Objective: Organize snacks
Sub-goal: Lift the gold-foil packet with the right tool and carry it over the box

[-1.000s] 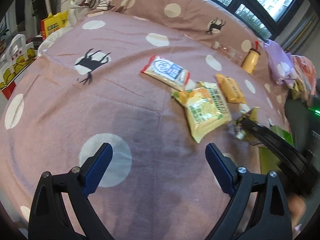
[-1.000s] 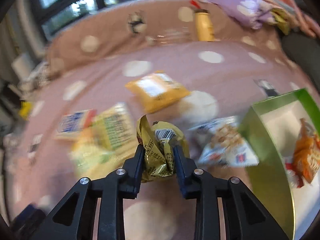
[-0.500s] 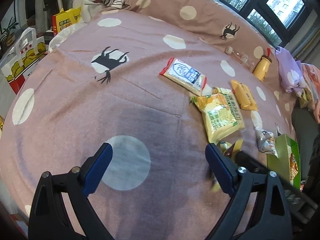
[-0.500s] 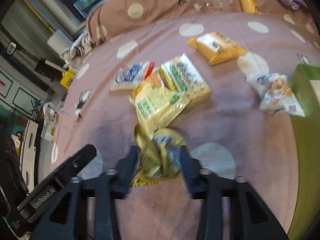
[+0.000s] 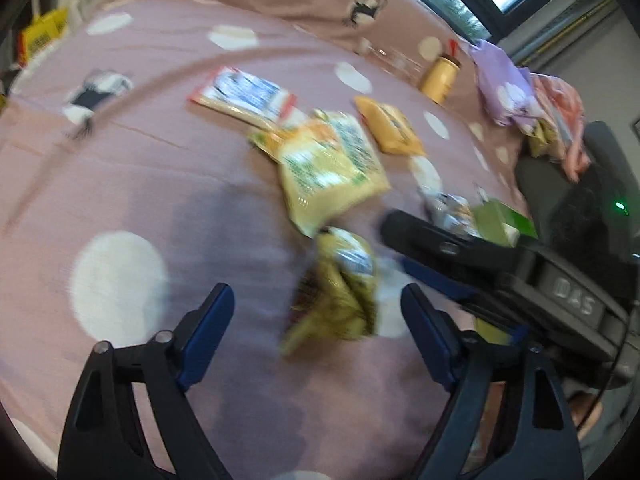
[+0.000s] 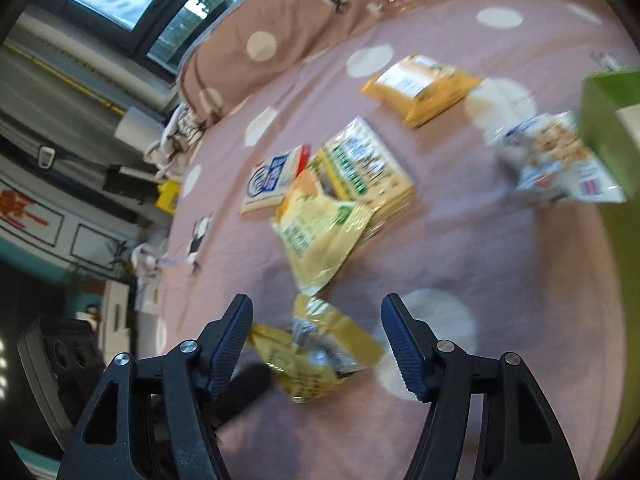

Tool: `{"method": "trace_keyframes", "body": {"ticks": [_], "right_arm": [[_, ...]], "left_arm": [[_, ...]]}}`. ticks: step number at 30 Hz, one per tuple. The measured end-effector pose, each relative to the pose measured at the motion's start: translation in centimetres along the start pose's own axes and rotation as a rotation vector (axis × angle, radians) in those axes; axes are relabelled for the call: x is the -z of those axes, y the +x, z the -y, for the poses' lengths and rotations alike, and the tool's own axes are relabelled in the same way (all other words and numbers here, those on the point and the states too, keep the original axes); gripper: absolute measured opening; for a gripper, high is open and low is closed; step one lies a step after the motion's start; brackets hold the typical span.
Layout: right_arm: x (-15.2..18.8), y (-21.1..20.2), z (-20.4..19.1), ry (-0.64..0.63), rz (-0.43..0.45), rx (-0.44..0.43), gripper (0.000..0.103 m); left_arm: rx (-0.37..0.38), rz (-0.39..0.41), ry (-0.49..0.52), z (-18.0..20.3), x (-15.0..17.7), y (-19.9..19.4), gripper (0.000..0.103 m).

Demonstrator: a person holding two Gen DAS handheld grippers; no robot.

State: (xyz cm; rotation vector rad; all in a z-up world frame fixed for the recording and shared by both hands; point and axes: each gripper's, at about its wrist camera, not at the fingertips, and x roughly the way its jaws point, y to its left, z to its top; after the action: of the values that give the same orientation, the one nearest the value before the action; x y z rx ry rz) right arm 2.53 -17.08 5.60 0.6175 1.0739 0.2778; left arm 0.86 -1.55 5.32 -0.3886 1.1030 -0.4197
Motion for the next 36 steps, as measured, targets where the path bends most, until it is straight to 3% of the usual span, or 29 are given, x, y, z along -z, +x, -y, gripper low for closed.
{"method": "trace_keyframes", "body": {"ticks": [2,7,11,15,24,30,36], "right_arm": [[0.0,0.8,0.0,0.005,-0.027,0.0,0.068],[0.1,2.1,0.4,0.014,-0.073,-0.005,0.068],[0.3,2.5,0.9,0.016,-0.097,-0.006,0.068],[0.7,2.2,1.0,0.015,-0.112,-0.031,0.063],[1.3,-1.1,0.9,-0.04,-0.026,0.011,0.056],[1.3,-4.1,0.2,-0.089,0.071,0.067,0.056],[0.8,-7.4,1.2,-0.077,0.153,0.06,0.056]], "left_arm": [[0.04,-0.029,0.001,0.6,0.3,0.6,0.073],[-0.019,-0.062,0.033,1.5,0.8,2.0,0.052],[-0.052,-0.067,0.061,1.9,1.2,2.7,0.05],[-0.025,-0.056,0.084,2.6,1.3,2.6,0.044],[-0.009,-0.033,0.113,4.4,1.8,2.8,0.04],[0.017,0.052,0.157,7.3,2.0,1.9,0.04],[0.029,0.129,0.242,10.6,2.1,1.3,0.04]]}}
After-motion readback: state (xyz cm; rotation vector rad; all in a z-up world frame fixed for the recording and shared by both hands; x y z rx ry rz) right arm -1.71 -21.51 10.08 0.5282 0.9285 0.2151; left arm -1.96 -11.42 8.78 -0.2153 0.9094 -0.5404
